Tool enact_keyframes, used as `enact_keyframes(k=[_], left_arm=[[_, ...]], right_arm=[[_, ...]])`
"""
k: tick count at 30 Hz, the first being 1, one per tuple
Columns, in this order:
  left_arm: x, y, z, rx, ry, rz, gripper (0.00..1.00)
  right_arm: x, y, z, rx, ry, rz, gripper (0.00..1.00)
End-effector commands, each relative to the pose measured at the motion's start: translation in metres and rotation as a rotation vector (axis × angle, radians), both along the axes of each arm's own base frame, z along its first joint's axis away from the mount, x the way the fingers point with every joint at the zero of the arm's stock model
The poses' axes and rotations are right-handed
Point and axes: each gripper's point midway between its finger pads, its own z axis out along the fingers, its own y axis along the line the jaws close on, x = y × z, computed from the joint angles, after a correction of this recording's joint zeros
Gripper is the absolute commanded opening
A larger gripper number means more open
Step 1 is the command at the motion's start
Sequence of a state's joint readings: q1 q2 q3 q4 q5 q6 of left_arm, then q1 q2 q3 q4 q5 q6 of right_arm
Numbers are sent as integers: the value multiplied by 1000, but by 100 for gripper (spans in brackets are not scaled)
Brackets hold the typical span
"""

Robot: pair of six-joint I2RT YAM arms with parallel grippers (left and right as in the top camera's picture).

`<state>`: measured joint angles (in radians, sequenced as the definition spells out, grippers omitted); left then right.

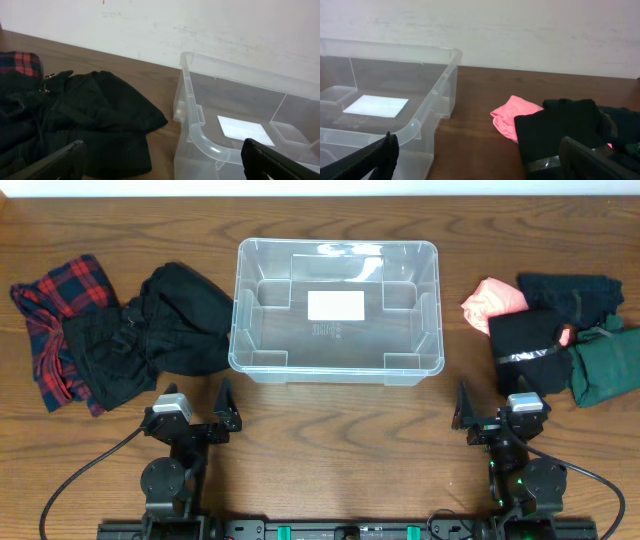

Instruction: Pack container

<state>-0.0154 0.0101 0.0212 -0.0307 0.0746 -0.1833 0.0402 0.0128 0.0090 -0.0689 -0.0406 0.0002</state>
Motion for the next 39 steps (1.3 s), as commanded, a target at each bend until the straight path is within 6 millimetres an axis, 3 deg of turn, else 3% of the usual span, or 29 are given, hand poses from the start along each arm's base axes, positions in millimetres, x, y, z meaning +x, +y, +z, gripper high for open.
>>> enact_keyframes(k=[1,14,21,27,33,39], left_arm=[[-1,-2,-16,5,46,-12,98],[0,9,-13,9,37,55,98],[-5,18,26,-77,-21,115,98],[-16,49,65,-45,143,290,98],[10,60,79,-7,474,336,98],[54,35,67,-33,769,186,98]], right_arm=[[0,-4,-1,2,0,-20,99],[0,-4,-1,2,0,-20,99],[0,-4,-1,2,0,-20,99],[0,-4,-1,3,0,-20,99],[0,-4,-1,2,0,-20,99],[0,-5,-1,2,0,-21,99]])
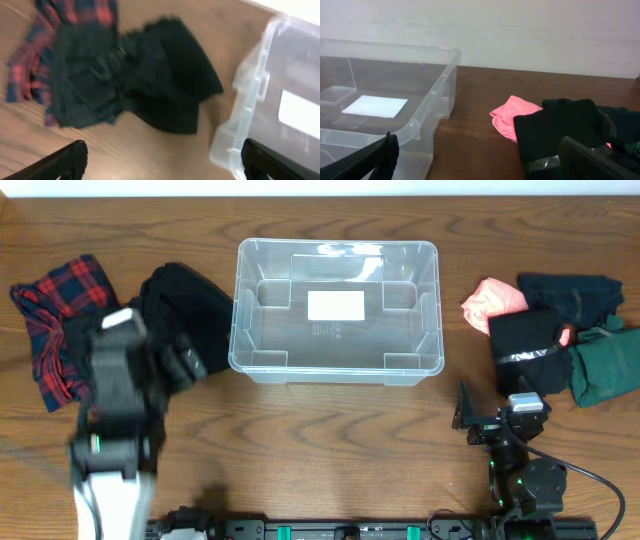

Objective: Pack container
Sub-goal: 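Reach the left gripper down onto the black pants and grasp them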

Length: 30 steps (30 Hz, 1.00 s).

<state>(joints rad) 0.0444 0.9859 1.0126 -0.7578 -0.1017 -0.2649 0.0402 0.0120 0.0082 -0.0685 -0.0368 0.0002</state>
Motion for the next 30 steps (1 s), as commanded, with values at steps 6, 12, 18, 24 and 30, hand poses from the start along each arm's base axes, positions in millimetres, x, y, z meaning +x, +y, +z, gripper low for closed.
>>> enact_keyframes(k=[6,12,18,24,30], left_arm=[[43,-10,-50,-8,239,-127,98],[60,-3,-72,0,275,-112,98],[52,24,-79,-189,248,265,98],[24,39,-98,-379,274,605,98],[22,36,-116,-413,268,639,98]], right_arm=[[0,-4,-1,2,0,-17,99],[0,-4,-1,2,0,-17,99],[0,-4,-1,2,0,-17,99],[0,-4,-1,2,0,-17,99],[0,-4,-1,2,0,-17,99]])
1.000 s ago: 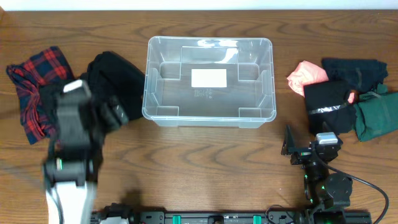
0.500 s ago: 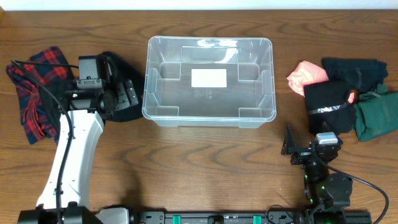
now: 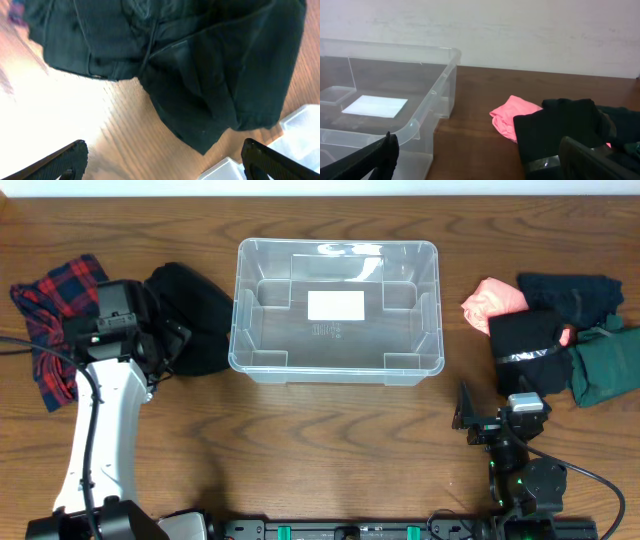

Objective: Pack container
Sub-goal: 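Reach the left gripper down onto the black pants and grasp them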

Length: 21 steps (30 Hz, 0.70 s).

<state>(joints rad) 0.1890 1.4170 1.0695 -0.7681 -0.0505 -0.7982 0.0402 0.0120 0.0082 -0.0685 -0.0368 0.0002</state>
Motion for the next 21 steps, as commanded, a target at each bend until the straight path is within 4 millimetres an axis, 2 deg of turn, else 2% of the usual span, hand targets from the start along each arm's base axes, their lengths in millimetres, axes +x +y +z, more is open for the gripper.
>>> enact_keyframes(k=[1,5,12,21], left_arm=[[-4,-3,-16,-48,-5,84,98],[6,-10,-34,-91,-69,74,98],[18,-8,-54,-82,-176,81,98],[15,4,-73,-11,-231,118,98]], right_arm=[[0,-4,-1,2,0,-17,99],[0,-4,-1,2,0,-17,99],[0,-4,-1,2,0,-17,99],[0,-4,-1,2,0,-17,99]])
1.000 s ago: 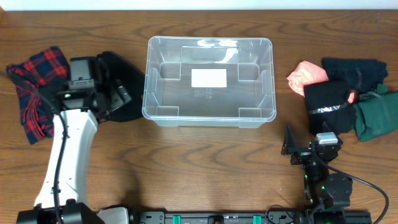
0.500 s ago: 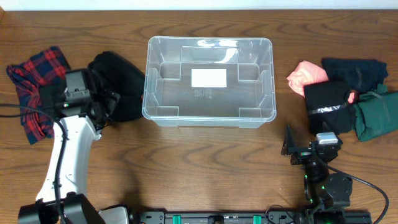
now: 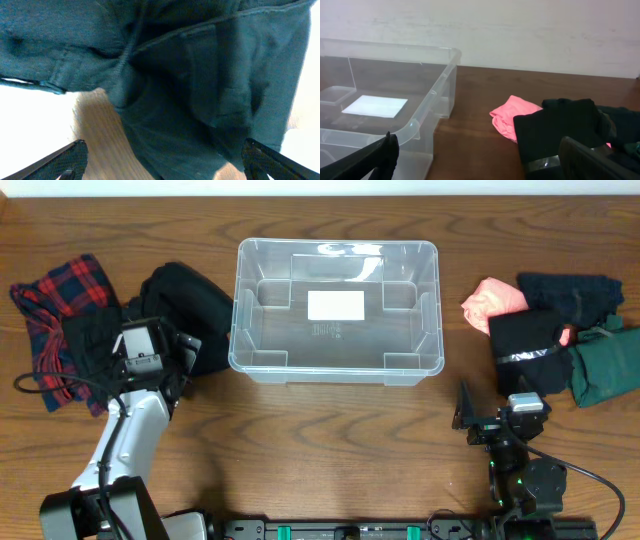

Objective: Pack container
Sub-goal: 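Reach the left gripper down onto the black pants and grasp them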

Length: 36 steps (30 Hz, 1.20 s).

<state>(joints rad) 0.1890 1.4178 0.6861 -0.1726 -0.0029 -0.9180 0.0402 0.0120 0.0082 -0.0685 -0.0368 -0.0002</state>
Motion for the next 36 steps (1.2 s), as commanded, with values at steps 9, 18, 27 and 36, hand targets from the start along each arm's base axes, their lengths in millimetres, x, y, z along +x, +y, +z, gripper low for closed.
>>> enact_keyframes(k=[9,18,27,36], left_arm=[[-2,24,-16,89,14,82,98],[23,30,-33,98,-44,87,100],[38,34,-20,119,-122,83,19],[49,11,11,111,-189,-117,6]], right_arm=[[0,-4,-1,3,0,-17,99],[0,-4,-1,3,0,-17,99],[0,-4,-1,3,0,-17,99],[0,-4,-1,3,0,-17,99]])
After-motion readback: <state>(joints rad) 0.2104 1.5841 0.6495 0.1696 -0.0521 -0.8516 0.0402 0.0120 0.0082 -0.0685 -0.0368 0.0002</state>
